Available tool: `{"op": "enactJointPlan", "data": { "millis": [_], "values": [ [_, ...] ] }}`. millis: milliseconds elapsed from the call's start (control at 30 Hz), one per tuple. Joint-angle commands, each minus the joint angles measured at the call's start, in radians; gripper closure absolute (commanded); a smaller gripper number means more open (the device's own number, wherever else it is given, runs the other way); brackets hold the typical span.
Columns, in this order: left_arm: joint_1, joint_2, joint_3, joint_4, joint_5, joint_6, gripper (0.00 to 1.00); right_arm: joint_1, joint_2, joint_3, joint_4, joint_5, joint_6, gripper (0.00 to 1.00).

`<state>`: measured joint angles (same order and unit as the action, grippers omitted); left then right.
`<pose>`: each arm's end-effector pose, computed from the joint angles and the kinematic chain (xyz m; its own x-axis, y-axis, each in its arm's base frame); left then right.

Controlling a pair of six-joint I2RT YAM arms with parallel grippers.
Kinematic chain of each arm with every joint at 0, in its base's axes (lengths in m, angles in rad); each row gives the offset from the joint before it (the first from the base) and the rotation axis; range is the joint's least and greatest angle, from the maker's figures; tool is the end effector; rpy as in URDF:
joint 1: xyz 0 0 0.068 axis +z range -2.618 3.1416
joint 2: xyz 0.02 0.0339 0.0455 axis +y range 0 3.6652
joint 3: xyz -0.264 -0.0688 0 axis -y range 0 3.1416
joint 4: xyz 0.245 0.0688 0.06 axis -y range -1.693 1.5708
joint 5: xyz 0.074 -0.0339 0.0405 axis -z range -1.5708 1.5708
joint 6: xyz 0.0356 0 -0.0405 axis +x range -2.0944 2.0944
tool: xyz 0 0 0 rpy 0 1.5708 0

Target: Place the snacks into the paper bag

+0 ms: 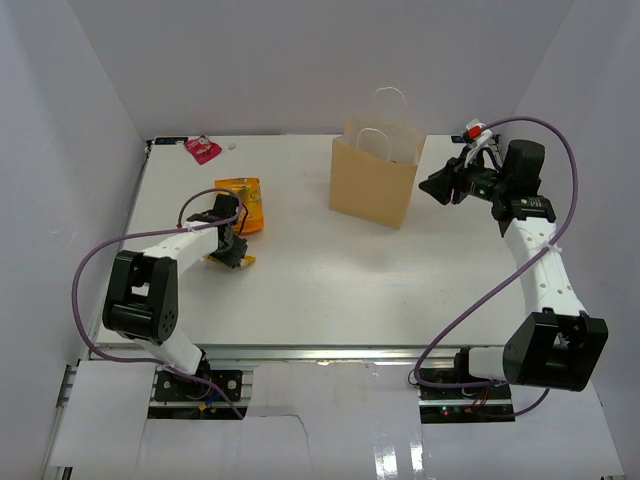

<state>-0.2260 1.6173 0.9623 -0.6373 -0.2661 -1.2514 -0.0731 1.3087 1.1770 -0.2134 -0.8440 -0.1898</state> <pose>0.2876 -0.0565 0.1714 -0.4326 -0.8404 -0.3264 -0.8439 0.5049 -0.1816 0.2954 0.0050 0.3628 -0.2082 -0.1105 -0.9718 -0.7048 0.7059 0.0707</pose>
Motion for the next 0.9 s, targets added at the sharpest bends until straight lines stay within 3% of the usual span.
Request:
{"op": "enactJointPlan", "data": {
  "millis": [0,67,200,267,300,367,467,533,633,867],
  "values": [
    [0.004,-0.118,0.013,0.025,0.025,0.068,0.78,-0.007,-0.034,-0.005,0.014,-0.053,-0.025,0.55],
    [0.004,-0.166,-0.011,0.047,0.075,0.108,0.81,-0.005,-0.035,-0.004,-0.004,-0.067,-0.049,0.55],
    [-0.007,-0.292,-0.072,0.135,0.247,0.327,0.85,-0.004,-0.023,0.024,-0.096,-0.227,-0.118,0.54],
    [-0.009,-0.356,-0.108,0.232,0.388,0.421,0.86,0.024,-0.005,0.068,-0.22,-0.268,-0.172,0.53],
    [-0.013,-0.378,-0.163,0.278,0.55,0.469,0.85,0.044,-0.002,0.084,-0.263,-0.267,-0.222,0.53],
    [-0.018,-0.444,-0.264,0.415,0.677,0.541,0.87,0.126,0.0,0.099,-0.335,-0.257,-0.258,0.53],
    [-0.029,-0.491,-0.356,0.619,0.93,0.59,0.87,0.267,-0.009,0.079,-0.348,-0.212,-0.234,0.52],
    [-0.047,-0.496,-0.439,0.822,1.108,0.584,0.88,0.396,-0.014,0.05,-0.275,-0.126,-0.105,0.51],
    [-0.12,-0.484,-0.484,1.018,1.182,0.576,0.88,0.553,0.013,0.067,-0.224,-0.005,0.022,0.43],
    [-0.309,-0.367,-0.361,1.079,1.122,0.672,0.89,0.65,0.129,0.046,-0.067,0.247,0.476,0.33]
  ]
}}
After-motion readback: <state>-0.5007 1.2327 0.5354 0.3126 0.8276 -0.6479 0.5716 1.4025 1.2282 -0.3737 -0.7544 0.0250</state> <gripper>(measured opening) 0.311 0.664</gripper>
